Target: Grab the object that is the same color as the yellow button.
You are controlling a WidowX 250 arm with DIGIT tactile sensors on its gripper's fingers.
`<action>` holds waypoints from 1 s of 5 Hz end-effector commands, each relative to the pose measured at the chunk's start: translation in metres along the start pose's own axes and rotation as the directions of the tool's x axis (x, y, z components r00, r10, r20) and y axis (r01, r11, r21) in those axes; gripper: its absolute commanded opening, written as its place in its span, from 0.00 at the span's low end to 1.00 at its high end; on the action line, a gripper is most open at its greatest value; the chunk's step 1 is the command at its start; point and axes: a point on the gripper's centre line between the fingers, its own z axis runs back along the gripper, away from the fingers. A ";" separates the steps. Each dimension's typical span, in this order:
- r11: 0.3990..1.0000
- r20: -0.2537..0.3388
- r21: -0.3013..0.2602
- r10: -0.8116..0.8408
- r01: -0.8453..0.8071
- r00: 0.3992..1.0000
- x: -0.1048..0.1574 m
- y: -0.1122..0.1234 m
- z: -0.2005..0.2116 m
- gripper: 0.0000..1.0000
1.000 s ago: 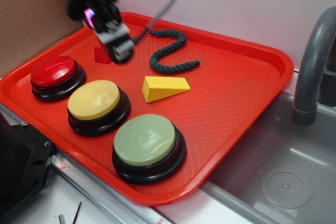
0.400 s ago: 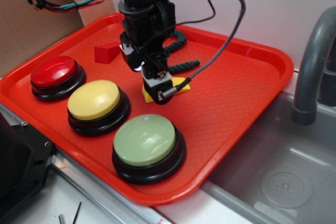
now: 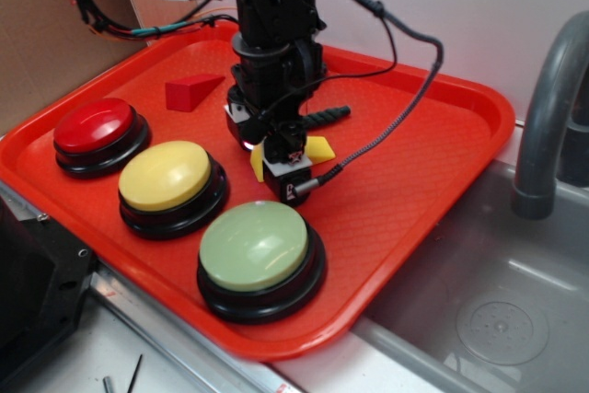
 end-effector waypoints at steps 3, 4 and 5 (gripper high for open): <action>0.998 -0.010 -0.040 0.044 -0.044 0.999 0.017 0.019 0.019 0.00; 0.991 -0.027 -0.055 0.124 -0.125 0.992 0.018 0.020 0.065 0.00; 0.982 -0.028 -0.081 0.168 -0.169 0.985 0.019 0.023 0.097 0.00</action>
